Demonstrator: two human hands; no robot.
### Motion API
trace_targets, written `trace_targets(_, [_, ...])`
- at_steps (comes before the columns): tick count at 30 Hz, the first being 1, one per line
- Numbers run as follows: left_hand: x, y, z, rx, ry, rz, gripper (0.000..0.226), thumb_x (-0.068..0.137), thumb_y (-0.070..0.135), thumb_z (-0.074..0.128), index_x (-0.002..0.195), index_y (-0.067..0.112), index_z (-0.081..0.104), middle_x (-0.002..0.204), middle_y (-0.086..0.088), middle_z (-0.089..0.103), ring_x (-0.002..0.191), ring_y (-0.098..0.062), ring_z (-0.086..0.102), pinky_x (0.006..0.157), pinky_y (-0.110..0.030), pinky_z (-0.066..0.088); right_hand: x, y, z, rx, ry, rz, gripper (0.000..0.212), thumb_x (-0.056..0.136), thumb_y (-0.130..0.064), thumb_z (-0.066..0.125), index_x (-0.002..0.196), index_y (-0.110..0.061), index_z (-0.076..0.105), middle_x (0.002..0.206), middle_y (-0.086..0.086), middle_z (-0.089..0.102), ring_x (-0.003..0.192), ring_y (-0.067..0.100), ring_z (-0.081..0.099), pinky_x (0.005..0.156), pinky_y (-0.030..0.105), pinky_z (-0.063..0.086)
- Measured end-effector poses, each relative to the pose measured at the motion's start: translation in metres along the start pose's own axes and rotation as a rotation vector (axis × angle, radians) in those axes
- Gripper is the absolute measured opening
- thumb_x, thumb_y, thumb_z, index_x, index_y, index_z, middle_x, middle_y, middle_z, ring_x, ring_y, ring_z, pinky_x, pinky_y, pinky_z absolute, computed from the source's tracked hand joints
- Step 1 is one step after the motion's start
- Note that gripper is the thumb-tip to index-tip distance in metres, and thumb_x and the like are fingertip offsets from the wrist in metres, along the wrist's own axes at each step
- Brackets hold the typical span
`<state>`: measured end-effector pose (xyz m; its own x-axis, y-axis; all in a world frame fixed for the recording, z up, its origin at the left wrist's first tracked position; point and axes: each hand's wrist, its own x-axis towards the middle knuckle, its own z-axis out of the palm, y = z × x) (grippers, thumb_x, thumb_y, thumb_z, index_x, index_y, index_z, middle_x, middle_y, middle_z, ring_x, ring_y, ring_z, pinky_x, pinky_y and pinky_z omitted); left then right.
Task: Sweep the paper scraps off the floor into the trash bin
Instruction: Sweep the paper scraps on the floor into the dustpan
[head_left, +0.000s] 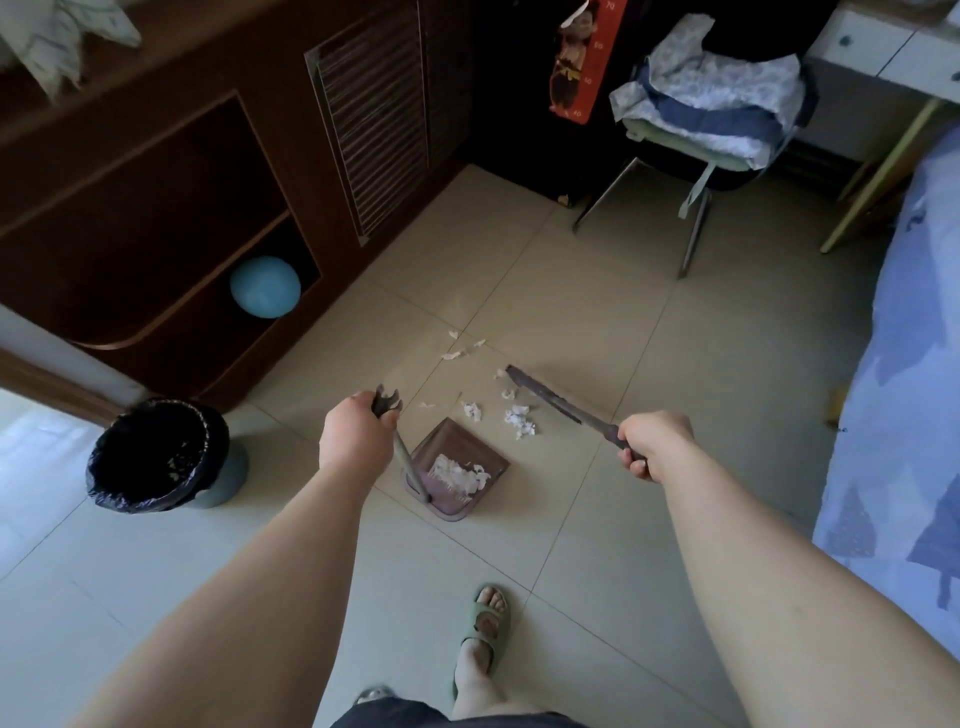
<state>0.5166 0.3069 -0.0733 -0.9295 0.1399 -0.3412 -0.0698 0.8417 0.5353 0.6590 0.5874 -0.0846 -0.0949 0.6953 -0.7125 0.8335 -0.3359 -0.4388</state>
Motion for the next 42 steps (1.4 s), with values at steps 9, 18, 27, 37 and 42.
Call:
trace_targets(9, [0.012, 0.023, 0.019, -0.021, -0.019, -0.048, 0.018, 0.092, 0.022, 0.057, 0.104, 0.008, 0.060, 0.091, -0.011, 0.063, 0.080, -0.030, 0.060, 0.068, -0.033, 0.049, 0.017, 0.001, 0.010, -0.244, -0.067, -0.008, 0.011, 0.076, 0.005, 0.048, 0.072, -0.006, 0.050, 0.063, 0.012, 0.048, 0.040, 0.015, 0.039, 0.040, 0.015, 0.026])
trace_targets(18, [0.021, 0.025, 0.020, -0.031, -0.019, -0.020, 0.018, 0.092, 0.021, 0.058, 0.105, 0.009, 0.061, 0.086, -0.008, 0.062, 0.071, -0.019, 0.057, 0.058, -0.028, 0.042, -0.008, -0.036, -0.020, -0.514, -0.202, -0.112, 0.008, 0.077, -0.002, 0.049, 0.080, -0.009, 0.048, 0.061, 0.013, 0.052, 0.028, 0.012, 0.037, 0.039, 0.012, 0.023])
trace_targets(27, [0.007, 0.019, 0.019, -0.009, -0.060, -0.003, 0.023, 0.093, 0.023, 0.058, 0.109, 0.007, 0.062, 0.091, -0.009, 0.062, 0.082, -0.026, 0.060, 0.070, -0.033, 0.048, -0.024, -0.051, -0.051, -0.509, -0.098, -0.221, 0.008, 0.068, -0.003, 0.056, 0.072, -0.009, 0.052, 0.054, 0.013, 0.057, 0.029, 0.013, 0.037, 0.038, 0.011, 0.027])
trace_targets(37, [-0.016, 0.003, 0.010, 0.093, -0.084, 0.089, 0.021, 0.092, 0.025, 0.058, 0.105, 0.009, 0.062, 0.092, -0.010, 0.062, 0.083, -0.028, 0.058, 0.069, -0.032, 0.047, -0.015, -0.002, -0.036, -0.353, -0.064, -0.070, 0.008, 0.071, 0.002, 0.053, 0.070, -0.006, 0.053, 0.055, 0.011, 0.052, 0.029, 0.013, 0.040, 0.037, 0.012, 0.028])
trace_targets(42, [-0.024, -0.001, 0.014, 0.100, -0.095, 0.090, 0.019, 0.093, 0.023, 0.057, 0.103, 0.007, 0.061, 0.088, -0.009, 0.060, 0.079, -0.027, 0.056, 0.065, -0.030, 0.043, -0.018, 0.028, -0.027, -0.306, -0.094, 0.026, 0.015, 0.071, 0.006, 0.048, 0.070, -0.009, 0.048, 0.059, 0.010, 0.046, 0.035, 0.013, 0.039, 0.040, 0.013, 0.027])
